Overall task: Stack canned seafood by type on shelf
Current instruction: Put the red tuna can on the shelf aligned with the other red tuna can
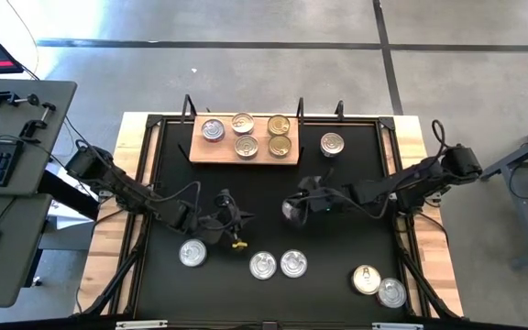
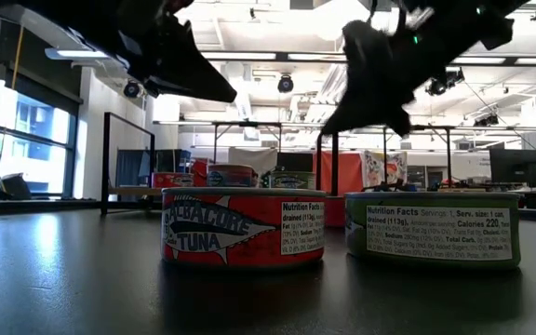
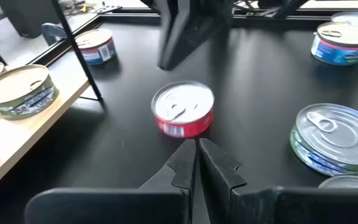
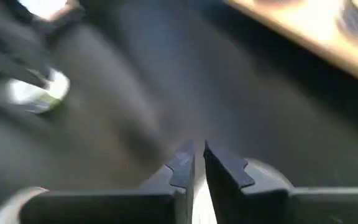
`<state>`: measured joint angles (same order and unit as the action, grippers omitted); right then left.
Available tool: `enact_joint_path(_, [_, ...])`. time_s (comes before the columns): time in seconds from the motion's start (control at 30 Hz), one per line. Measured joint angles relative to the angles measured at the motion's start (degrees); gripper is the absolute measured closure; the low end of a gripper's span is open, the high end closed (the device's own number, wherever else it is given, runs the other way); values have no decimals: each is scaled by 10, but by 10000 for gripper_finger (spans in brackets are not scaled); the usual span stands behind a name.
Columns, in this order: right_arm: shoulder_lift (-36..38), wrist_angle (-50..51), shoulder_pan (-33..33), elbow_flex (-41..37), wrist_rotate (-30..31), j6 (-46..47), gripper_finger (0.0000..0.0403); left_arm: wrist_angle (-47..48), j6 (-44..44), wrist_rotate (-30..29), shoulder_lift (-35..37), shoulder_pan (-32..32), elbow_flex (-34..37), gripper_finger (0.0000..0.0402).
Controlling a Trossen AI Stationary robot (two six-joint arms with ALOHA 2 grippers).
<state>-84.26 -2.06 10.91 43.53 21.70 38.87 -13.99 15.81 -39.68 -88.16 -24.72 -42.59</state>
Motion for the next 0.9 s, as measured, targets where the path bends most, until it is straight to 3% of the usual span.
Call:
enact_joint_path(0.1, [-2, -65, 14, -1, 3, -72, 375, -5, 0, 0, -1, -10, 0, 390])
enact_joint_path(0.23, [-1, -25, 37, -1, 5, -83, 375, -36, -16, 6, -17, -10, -1, 390])
enact_joint_path(0.33, [-1, 83, 61, -2, 52, -12, 375, -91, -50, 29, -50, 3, 0, 390])
enact_joint_path(0.43, [-5, 222, 84, -2, 130, 120, 375, -178, -82, 74, -98, 22, 0, 390])
enact_joint_path(0.57, [-24, 307, 77, -14, 126, 254, 375, -284, -95, 126, -163, 55, -1, 390])
enact_joint_path(0.73, [-77, 183, 56, -26, 76, 214, 375, -260, -56, 97, -187, 91, 0, 390])
enact_joint_path(0.9, [-149, -83, 36, -16, 3, 93, 376, -176, -55, 41, -115, 66, 0, 397])
